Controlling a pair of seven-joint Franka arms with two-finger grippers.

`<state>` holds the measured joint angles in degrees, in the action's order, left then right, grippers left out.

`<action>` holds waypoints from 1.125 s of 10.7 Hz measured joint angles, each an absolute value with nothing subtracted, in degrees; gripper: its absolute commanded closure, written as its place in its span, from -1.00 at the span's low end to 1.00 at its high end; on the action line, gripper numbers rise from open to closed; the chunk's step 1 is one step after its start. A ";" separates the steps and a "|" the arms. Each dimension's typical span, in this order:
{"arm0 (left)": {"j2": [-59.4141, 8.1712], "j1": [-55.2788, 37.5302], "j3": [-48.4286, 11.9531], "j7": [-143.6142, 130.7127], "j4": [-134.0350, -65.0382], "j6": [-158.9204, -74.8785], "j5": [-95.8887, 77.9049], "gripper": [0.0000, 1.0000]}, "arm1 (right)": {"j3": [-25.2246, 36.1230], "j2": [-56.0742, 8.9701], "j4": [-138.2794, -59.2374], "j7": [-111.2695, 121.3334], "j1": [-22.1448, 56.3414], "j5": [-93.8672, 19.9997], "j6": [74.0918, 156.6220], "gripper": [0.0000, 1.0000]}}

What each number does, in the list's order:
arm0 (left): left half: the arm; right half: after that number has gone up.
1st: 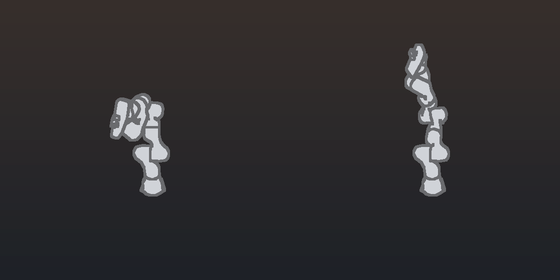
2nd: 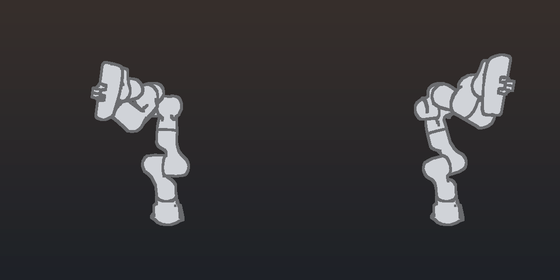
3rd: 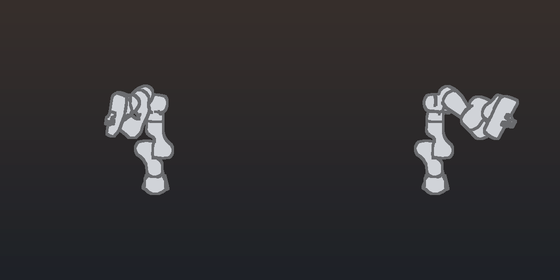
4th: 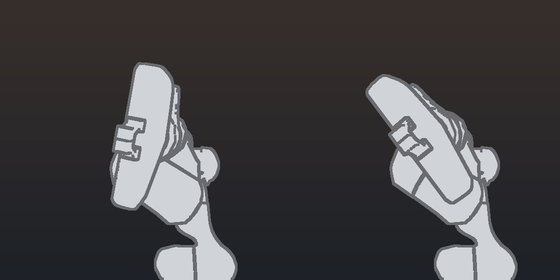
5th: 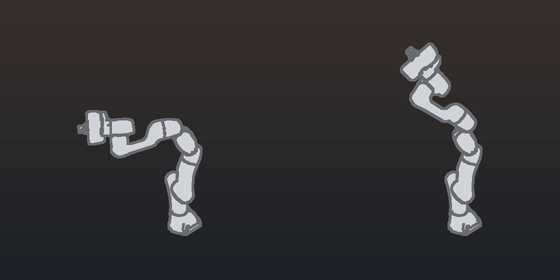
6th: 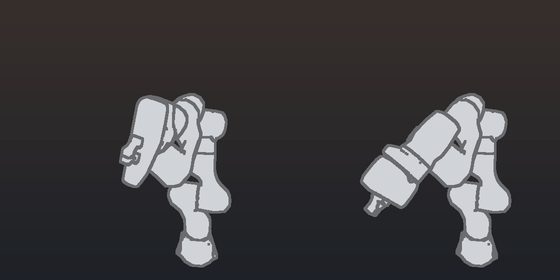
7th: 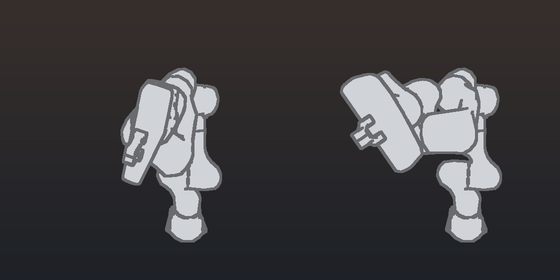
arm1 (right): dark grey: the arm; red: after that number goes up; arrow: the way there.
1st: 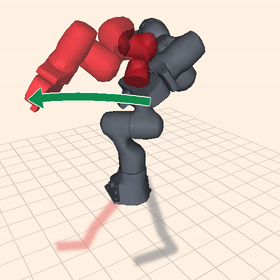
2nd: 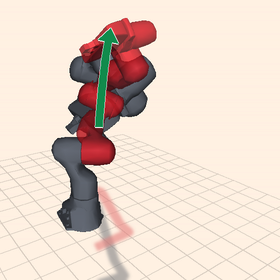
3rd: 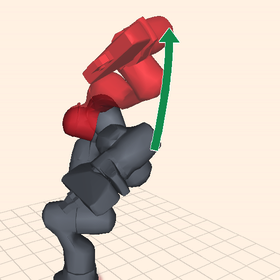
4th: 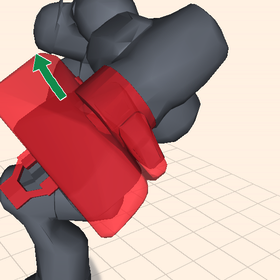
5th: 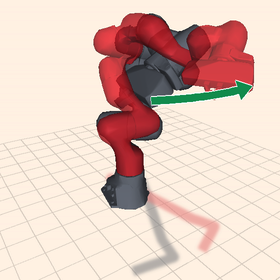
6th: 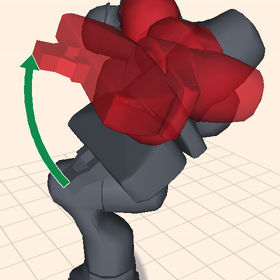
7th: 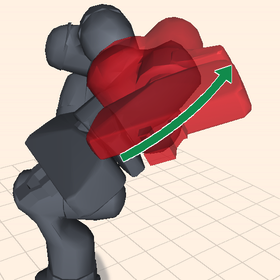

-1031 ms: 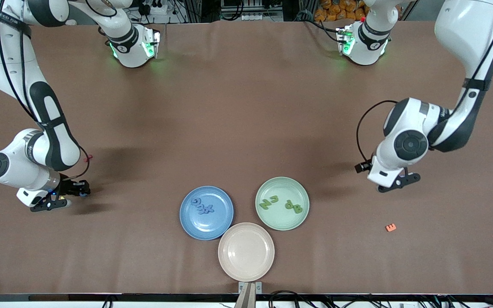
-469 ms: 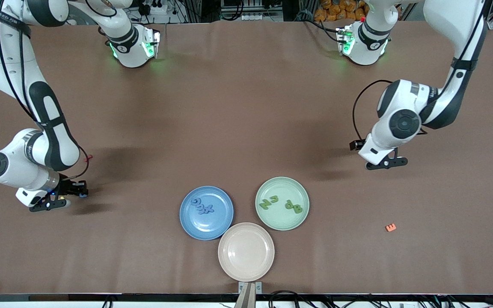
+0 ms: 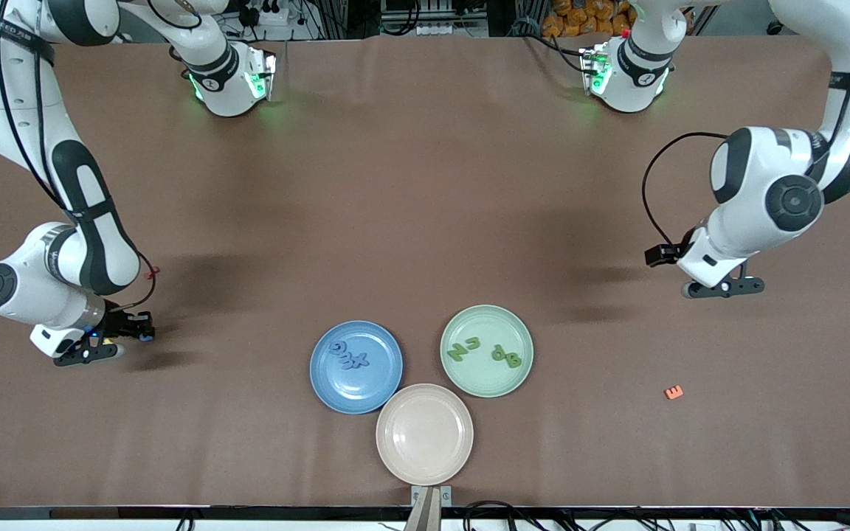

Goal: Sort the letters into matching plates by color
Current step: 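Carry blue q to the blue plate with the right gripper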

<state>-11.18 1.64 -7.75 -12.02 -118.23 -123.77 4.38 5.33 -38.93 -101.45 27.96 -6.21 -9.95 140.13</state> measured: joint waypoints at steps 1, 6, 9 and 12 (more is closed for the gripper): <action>-10.05 1.50 -7.77 -12.02 -116.44 -123.57 4.22 -1.00 | 5.19 -38.91 -101.08 27.96 -6.11 -9.95 140.13 0.56; -5.10 3.88 -6.70 -10.10 -102.42 -111.84 -0.69 -1.00 | 4.57 -37.94 -97.41 19.77 -0.84 -10.02 136.09 0.56; -5.35 4.18 -6.65 -3.56 -91.50 -99.81 -0.75 -1.00 | 4.43 -36.63 -94.01 8.19 5.34 -10.03 130.19 0.56; -3.64 -0.90 -4.28 -2.94 -89.14 -95.36 -0.76 -1.00 | 4.25 -35.25 -91.51 -5.98 13.39 -10.03 125.99 0.58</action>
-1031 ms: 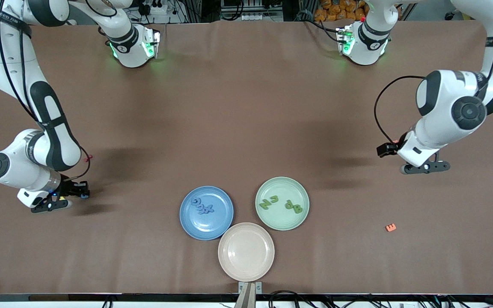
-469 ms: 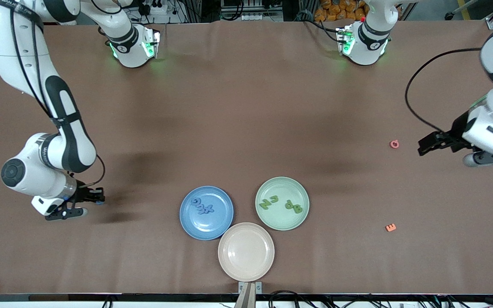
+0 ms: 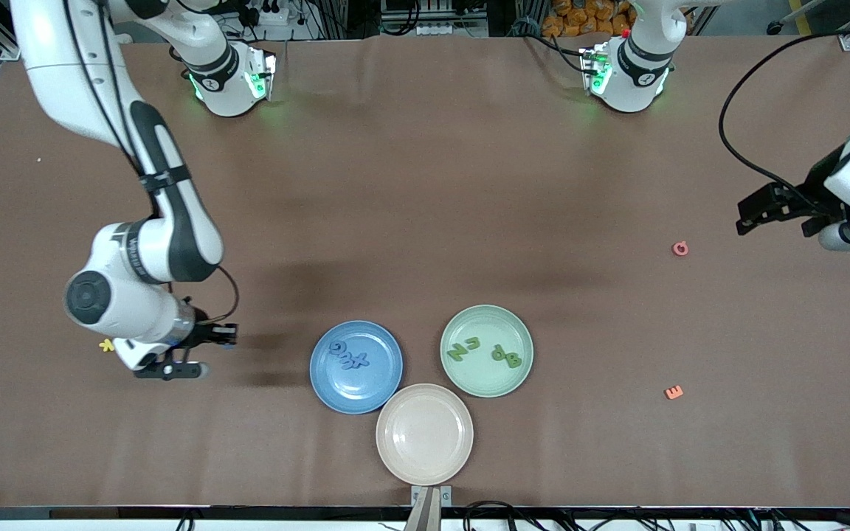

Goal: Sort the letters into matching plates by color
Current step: 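Carry blue q to the blue plate with the right gripper, then open the right gripper over the blue plate to drop q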

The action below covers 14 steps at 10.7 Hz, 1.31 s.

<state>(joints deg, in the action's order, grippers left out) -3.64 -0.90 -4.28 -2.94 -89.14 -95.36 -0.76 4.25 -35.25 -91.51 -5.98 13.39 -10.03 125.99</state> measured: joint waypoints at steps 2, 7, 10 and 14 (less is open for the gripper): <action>-1.35 -1.96 -3.17 -2.88 -89.19 -91.99 -0.75 -1.00 | 4.28 -35.18 -90.05 -16.93 20.33 -9.98 125.93 0.58; 3.04 -0.64 -2.25 -2.13 -93.45 -89.78 -0.75 -1.00 | 4.34 -36.29 -87.39 -29.74 28.67 -9.99 126.53 0.59; 2.60 0.12 -2.28 -2.13 -93.66 -90.90 -0.75 -1.00 | 4.34 -39.62 -84.76 -31.15 29.51 -9.99 128.95 0.59; 2.57 0.15 -2.47 -2.13 -93.66 -92.60 -0.75 -1.00 | 4.36 -44.13 -83.13 -31.18 29.62 -9.99 137.02 -0.44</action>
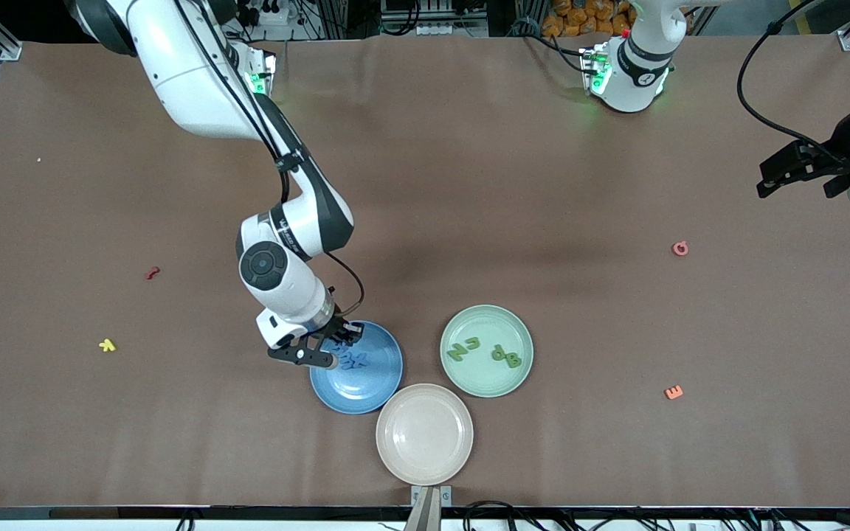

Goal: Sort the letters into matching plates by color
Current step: 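Open the right gripper over the blue plate to drop q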

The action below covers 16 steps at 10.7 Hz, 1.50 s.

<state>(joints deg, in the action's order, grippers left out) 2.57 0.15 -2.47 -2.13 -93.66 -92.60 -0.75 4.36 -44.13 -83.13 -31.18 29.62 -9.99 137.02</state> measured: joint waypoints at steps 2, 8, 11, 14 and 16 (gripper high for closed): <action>2.50 0.15 -2.47 -2.13 -93.67 -92.85 -0.76 -1.00 | 4.35 -46.52 -81.23 -31.18 29.87 -9.99 138.20 -1.00; 2.07 0.16 -2.57 -2.13 -93.74 -93.49 -0.76 -1.00 | 5.75 -46.97 -78.59 -18.68 27.97 -9.46 137.97 -1.00; 1.85 0.14 -2.63 -2.13 -94.23 -94.66 -0.76 -1.00 | 5.99 -46.98 -78.58 -8.09 21.96 -9.45 137.78 -1.00; 1.83 0.13 -2.68 -2.13 -94.31 -94.80 -0.76 -1.00 | 6.08 -46.98 -78.58 4.64 14.09 -9.44 137.38 -1.00; 1.83 0.15 -2.69 -2.09 -94.35 -94.86 -0.76 -1.00 | 6.06 -46.99 -78.59 11.07 9.48 -9.44 137.26 -1.00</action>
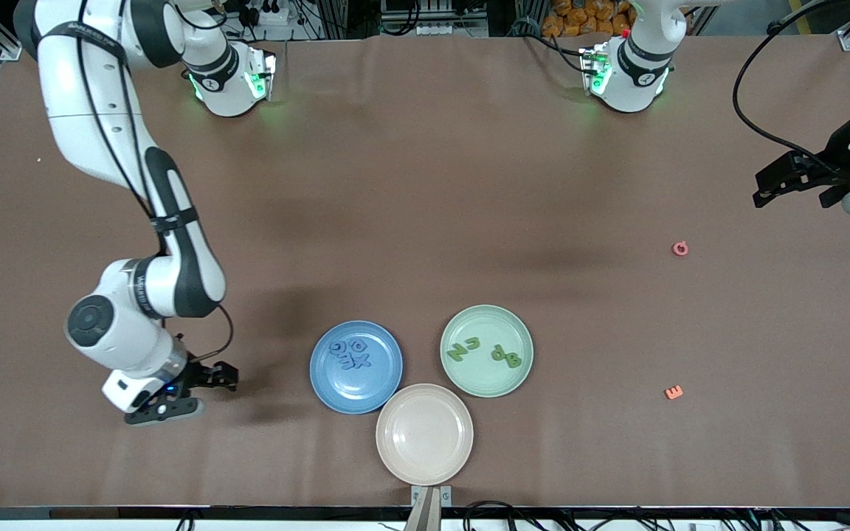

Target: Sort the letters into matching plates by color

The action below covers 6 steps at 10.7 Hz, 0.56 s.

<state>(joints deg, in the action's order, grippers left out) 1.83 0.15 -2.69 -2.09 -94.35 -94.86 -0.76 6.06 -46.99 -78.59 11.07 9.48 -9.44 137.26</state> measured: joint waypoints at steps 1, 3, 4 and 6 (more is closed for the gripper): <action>1.82 0.15 -2.69 -1.94 -94.39 -94.90 -0.76 -1.00 | 6.08 -46.99 -78.61 13.16 7.76 -9.44 137.14 -1.00; 1.81 0.14 -2.70 -1.72 -94.46 -95.11 -0.76 -1.00 | 6.09 -46.89 -78.62 14.32 4.98 -9.44 136.72 -1.00; 1.80 0.14 -2.70 -1.70 -94.49 -95.23 -0.76 -1.00 | 6.16 -46.37 -78.59 14.41 3.94 -9.44 135.09 -1.00; 1.81 0.18 -2.69 -1.08 -94.53 -95.33 -0.76 -1.00 | 7.10 -43.05 -78.31 14.75 2.88 -9.43 127.51 -1.00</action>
<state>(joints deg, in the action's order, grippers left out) 1.81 0.18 -2.69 -1.08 -94.53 -95.33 -0.76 7.10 -43.05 -78.31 14.75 2.88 -9.43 127.51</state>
